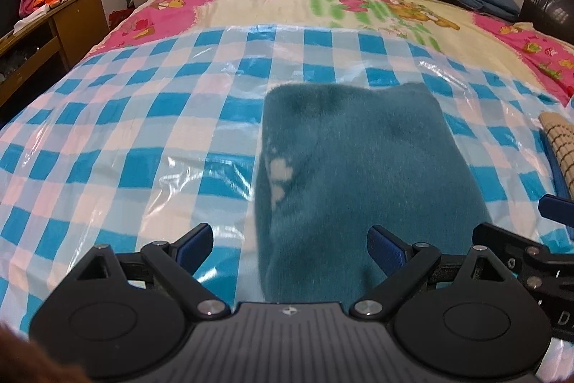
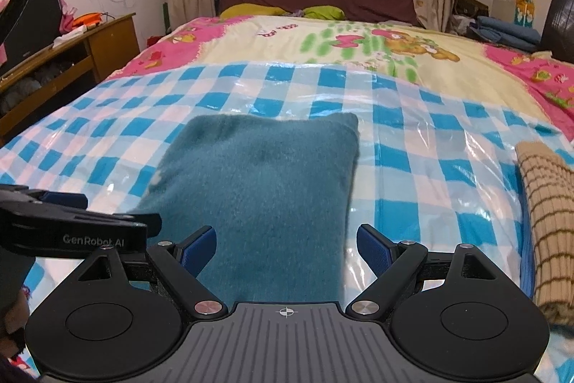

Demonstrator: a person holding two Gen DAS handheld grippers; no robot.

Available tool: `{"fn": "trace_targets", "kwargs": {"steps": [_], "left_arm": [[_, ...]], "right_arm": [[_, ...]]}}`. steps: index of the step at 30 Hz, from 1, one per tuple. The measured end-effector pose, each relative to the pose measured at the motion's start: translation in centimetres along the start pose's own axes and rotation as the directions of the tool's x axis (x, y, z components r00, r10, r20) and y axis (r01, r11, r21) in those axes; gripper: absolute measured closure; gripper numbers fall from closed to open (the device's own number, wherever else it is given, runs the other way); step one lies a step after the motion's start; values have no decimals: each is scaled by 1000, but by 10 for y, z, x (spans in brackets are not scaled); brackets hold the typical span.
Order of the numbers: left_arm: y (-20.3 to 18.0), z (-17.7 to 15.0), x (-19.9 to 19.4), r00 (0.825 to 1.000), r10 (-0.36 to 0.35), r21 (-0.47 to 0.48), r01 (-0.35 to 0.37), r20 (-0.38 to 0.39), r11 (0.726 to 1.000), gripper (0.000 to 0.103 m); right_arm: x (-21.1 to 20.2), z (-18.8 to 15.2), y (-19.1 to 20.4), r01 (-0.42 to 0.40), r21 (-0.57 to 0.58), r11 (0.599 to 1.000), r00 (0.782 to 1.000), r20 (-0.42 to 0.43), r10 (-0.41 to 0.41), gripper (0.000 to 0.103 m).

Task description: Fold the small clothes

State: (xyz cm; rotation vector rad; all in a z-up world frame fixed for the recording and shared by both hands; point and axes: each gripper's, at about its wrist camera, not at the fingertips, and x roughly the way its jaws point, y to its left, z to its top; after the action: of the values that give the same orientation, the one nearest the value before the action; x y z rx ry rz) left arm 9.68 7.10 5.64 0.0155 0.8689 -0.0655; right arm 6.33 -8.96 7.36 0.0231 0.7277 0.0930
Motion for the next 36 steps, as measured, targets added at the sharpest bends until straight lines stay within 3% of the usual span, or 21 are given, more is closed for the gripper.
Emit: {"fn": "trace_targets", "kwargs": {"steps": [19,36], "left_arm": [[-11,-65,-13,993,28,13,-27,-119,1000,5],[-17,-88,-15,985,10,1,-10,-171,1000,5]], "right_arm": [[-11,-55,-5,13,49,999,997,-83,-8,16],[-16,-77,-6,17,60,998,993,-116,-10,16]]}}
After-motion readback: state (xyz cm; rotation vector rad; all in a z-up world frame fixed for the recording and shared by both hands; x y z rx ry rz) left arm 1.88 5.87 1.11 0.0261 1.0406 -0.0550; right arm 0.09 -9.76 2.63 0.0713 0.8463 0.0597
